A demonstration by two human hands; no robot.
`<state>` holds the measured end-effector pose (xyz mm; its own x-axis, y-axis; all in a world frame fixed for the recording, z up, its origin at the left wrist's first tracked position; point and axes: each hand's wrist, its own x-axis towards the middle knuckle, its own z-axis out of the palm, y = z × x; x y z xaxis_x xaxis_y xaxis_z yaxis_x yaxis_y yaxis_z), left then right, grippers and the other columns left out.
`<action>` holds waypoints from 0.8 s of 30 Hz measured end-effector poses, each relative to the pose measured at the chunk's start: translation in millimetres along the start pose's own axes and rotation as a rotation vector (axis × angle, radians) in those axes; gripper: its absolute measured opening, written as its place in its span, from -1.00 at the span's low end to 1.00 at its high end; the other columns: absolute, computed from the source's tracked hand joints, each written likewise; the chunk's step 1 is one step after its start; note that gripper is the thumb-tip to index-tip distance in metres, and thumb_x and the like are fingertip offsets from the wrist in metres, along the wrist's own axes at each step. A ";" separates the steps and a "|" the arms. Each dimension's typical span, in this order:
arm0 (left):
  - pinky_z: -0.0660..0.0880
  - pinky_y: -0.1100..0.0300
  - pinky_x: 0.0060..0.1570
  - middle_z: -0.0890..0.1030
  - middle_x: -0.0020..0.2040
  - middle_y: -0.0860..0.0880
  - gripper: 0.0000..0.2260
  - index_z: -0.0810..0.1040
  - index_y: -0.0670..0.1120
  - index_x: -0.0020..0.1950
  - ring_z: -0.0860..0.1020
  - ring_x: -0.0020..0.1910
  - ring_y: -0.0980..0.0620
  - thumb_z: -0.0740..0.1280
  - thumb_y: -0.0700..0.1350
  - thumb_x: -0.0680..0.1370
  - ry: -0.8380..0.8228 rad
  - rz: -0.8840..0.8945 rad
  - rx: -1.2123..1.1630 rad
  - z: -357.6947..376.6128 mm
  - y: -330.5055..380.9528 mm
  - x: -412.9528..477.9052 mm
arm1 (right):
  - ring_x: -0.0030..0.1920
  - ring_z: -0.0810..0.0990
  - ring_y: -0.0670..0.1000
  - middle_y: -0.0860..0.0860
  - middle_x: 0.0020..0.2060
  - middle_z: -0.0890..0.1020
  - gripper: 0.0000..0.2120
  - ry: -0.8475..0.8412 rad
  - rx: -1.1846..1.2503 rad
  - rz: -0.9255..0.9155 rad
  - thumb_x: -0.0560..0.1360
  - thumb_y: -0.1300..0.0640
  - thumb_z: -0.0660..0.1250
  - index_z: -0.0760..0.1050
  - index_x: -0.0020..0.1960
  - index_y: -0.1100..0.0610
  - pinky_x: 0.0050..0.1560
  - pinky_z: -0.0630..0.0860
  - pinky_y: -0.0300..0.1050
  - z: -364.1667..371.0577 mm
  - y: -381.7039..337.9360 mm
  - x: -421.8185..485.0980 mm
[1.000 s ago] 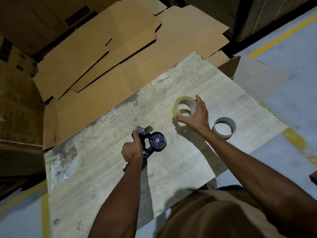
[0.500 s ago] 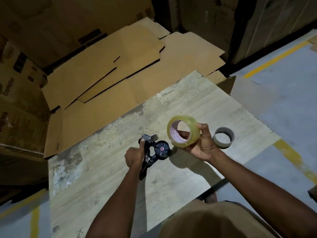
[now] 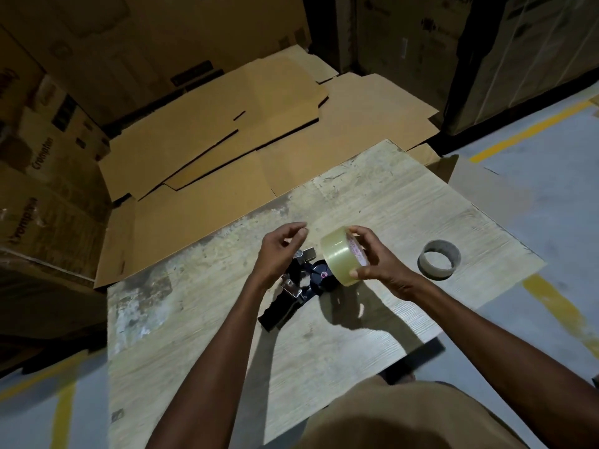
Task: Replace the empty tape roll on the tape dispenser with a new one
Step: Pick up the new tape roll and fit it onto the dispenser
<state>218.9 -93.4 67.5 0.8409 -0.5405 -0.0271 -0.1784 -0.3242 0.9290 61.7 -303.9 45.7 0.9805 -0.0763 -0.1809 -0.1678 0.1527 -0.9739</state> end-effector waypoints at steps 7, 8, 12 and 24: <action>0.59 0.06 0.12 0.68 0.20 -0.02 -0.61 0.68 -0.14 0.26 0.62 0.22 0.01 0.57 -0.09 0.46 -0.270 0.183 -0.007 -5.5 34.3 -8.6 | 0.42 0.48 -0.01 -0.08 0.45 0.42 0.05 0.057 -0.258 -0.076 0.24 0.10 0.68 0.21 0.59 -0.11 0.26 0.61 -0.02 0.1 -7.5 -2.9; 0.59 0.11 0.08 0.68 0.19 -0.02 -0.62 0.69 -0.13 0.25 0.62 0.20 0.02 0.58 -0.12 0.45 -0.272 0.200 0.014 -5.6 35.2 -7.9 | 0.42 0.48 -0.03 -0.08 0.45 0.41 0.06 0.057 -0.279 -0.077 0.25 0.14 0.68 0.20 0.60 -0.11 0.24 0.61 -0.06 -0.5 -8.4 -2.5; 0.59 0.15 0.01 0.71 0.13 0.00 -0.69 0.71 -0.13 0.20 0.64 0.13 0.05 0.57 -0.13 0.47 -0.254 0.234 0.046 -5.3 36.0 -9.1 | 0.39 0.51 -0.05 -0.10 0.43 0.45 0.08 0.076 -0.320 -0.080 0.22 0.10 0.69 0.22 0.60 -0.11 0.21 0.62 -0.12 -0.6 -11.2 -3.9; 0.63 0.05 -0.07 0.74 -0.01 -0.09 -0.84 0.71 -0.20 0.13 0.68 -0.08 -0.01 0.39 -0.16 0.63 -0.175 0.079 -0.052 -0.6 11.8 -19.7 | 0.33 0.52 -0.10 -0.15 0.35 0.48 -0.02 0.100 -0.480 -0.044 0.23 0.06 0.71 0.30 0.53 -0.12 0.25 0.61 -0.05 9.7 -1.2 0.8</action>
<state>200.5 -86.1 79.2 0.7231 -0.6907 -0.0125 -0.2099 -0.2369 0.9486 63.7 -294.6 48.0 0.9771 -0.1699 -0.1281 -0.1779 -0.3220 -0.9299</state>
